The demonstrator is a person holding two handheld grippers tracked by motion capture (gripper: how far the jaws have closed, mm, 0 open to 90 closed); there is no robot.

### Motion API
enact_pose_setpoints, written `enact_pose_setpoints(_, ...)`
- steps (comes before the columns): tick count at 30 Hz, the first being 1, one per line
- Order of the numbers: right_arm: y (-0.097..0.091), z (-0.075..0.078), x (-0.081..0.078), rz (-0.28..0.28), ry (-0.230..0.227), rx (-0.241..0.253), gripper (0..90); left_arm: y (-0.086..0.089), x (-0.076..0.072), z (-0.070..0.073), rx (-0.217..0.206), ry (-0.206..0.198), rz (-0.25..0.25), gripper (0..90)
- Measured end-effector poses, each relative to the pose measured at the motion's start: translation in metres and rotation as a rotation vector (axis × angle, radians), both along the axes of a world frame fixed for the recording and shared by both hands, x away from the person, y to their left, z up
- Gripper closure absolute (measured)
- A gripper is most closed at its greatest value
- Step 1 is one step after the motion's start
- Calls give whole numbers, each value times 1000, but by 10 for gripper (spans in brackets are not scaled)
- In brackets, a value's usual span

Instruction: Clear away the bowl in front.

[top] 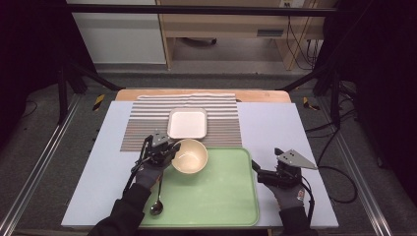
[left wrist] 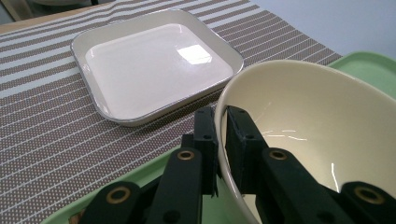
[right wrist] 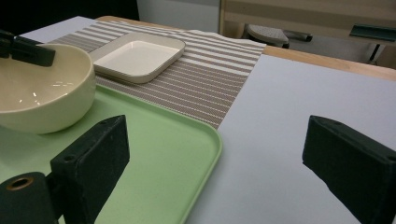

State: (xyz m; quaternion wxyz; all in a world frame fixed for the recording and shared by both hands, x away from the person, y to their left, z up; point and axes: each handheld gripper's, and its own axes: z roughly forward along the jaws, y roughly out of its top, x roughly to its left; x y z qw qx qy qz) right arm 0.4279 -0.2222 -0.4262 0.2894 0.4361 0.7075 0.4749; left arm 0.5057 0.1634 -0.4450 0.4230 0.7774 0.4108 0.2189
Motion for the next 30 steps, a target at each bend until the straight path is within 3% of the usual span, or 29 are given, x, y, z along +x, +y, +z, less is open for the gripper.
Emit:
enact_pose_setpoints(5, 1, 0, 0, 0, 1, 0, 76, 0, 1, -5, 38, 21, 1, 811)
enact_pose_setpoints(12, 1, 0, 0, 0, 1, -2, 76, 0, 0, -5, 41, 12, -13, 789)
enact_pose_setpoints(16, 1, 0, 0, 0, 1, -2, 76, 5, -2, 4, 5, -21, -15, 627)
enact_pose_setpoints(20, 1, 0, 0, -1, 0, -2, 76, 12, -5, 19, -8, -58, -16, 536)
enact_pose_setpoints(23, 1, 0, 0, -3, -2, 0, 76, 18, -5, 28, -42, -87, 8, 484)
enact_pose_setpoints(26, 1, 1, 0, -4, -1, -2, 76, 24, -4, 34, -58, -100, 33, 405)
enact_pose_setpoints(30, 1, 2, 0, -4, -7, 2, 76, 31, 0, 41, -82, -84, 49, 319)
